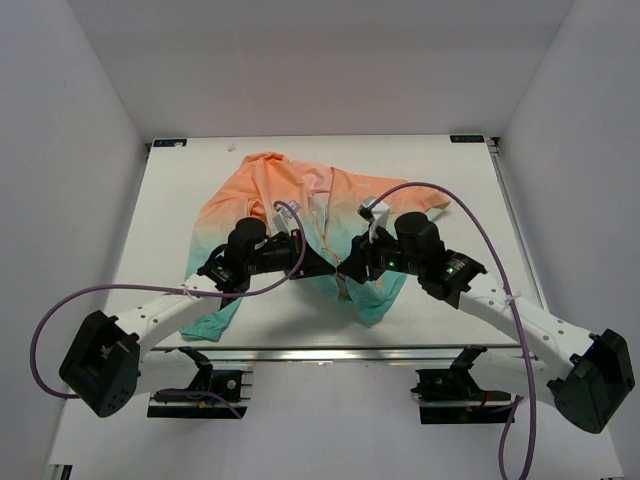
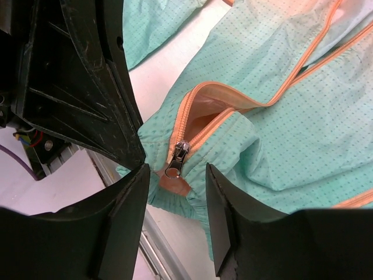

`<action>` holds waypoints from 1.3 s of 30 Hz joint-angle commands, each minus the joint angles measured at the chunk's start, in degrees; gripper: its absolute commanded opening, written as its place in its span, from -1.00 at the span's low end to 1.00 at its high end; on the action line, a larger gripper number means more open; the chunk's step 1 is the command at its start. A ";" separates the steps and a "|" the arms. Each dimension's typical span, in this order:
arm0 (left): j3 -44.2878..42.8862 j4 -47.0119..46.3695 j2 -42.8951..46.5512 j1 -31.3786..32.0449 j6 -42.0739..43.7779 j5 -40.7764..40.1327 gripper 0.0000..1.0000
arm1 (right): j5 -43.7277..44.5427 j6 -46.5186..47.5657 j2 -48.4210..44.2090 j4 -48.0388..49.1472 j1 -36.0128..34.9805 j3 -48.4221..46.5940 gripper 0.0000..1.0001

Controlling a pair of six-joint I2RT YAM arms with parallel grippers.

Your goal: Zip up the jacket

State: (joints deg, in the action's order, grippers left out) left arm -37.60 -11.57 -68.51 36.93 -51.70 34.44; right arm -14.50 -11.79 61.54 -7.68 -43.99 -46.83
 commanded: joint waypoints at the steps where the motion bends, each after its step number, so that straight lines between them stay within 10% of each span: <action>1: -1.77 -0.20 1.54 0.25 0.90 0.10 -1.00 | -0.61 0.72 0.68 0.74 -0.48 -2.30 -0.04; 11: -1.86 -0.38 1.27 0.25 1.25 0.90 -1.00 | -0.18 2.12 1.74 0.83 -0.93 -3.09 -0.12; 17: -2.03 -0.21 1.45 0.25 1.78 1.34 -1.00 | -0.09 1.77 2.97 0.65 -0.93 -3.97 -0.64; 29: -1.95 1.64 1.71 0.25 3.89 2.48 -1.00 | 5.35 3.18 2.45 -3.30 -0.93 -6.08 -0.97; 39: -2.39 2.79 1.45 0.25 4.86 3.09 -1.00 | 1.94 6.43 2.62 -4.62 -0.93 -6.43 -0.36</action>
State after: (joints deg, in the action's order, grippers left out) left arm -37.98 -8.97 -68.51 36.93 -47.99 35.99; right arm -11.07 -7.09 64.64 -12.62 -44.97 -50.98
